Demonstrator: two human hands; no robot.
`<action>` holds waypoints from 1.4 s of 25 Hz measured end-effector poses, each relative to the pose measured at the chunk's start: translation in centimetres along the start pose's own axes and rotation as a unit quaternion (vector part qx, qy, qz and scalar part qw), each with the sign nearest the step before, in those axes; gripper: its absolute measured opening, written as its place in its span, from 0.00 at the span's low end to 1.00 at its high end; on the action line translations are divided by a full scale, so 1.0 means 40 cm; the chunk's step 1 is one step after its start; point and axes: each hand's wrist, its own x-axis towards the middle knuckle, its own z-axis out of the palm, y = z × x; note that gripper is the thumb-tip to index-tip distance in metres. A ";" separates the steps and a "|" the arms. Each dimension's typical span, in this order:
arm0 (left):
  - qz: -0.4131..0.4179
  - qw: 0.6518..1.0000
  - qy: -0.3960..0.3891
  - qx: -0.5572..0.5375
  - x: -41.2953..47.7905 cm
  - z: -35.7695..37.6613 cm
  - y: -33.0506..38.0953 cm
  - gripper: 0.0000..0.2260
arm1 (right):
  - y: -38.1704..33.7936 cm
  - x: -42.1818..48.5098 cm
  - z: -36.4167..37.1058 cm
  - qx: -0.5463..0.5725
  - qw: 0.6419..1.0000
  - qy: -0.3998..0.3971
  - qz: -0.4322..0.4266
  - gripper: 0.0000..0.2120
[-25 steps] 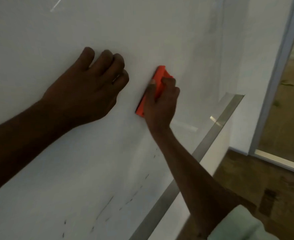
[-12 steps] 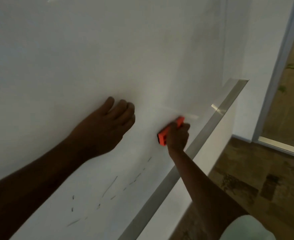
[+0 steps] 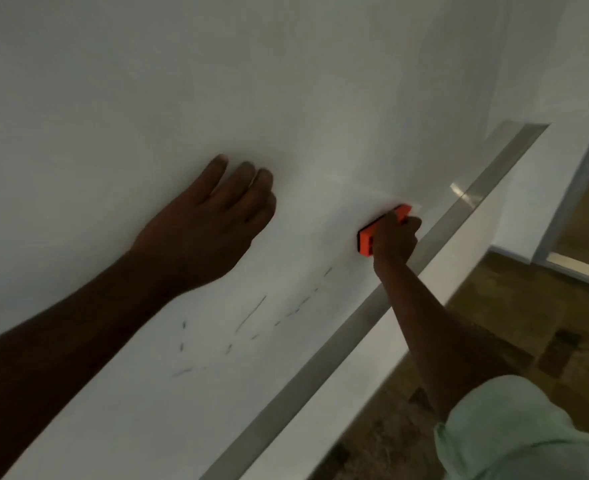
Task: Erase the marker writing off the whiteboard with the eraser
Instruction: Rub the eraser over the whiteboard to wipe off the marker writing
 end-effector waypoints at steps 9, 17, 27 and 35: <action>-0.068 0.996 0.037 -0.034 -0.119 -0.104 -0.087 0.13 | 0.221 -0.775 -0.014 -0.073 0.758 -0.293 -0.579 0.16; -0.064 0.997 0.014 0.031 -0.260 -0.138 -0.063 0.13 | 0.139 -0.556 0.023 -0.035 0.902 -0.065 -0.425 0.18; -0.055 0.998 0.022 0.031 -0.266 -0.135 -0.062 0.13 | 0.306 -0.625 0.009 -0.134 0.750 -0.238 -0.602 0.10; -0.048 0.997 0.008 0.051 -0.270 -0.126 -0.056 0.13 | 0.267 -0.691 0.047 0.012 0.915 -0.106 -0.389 0.19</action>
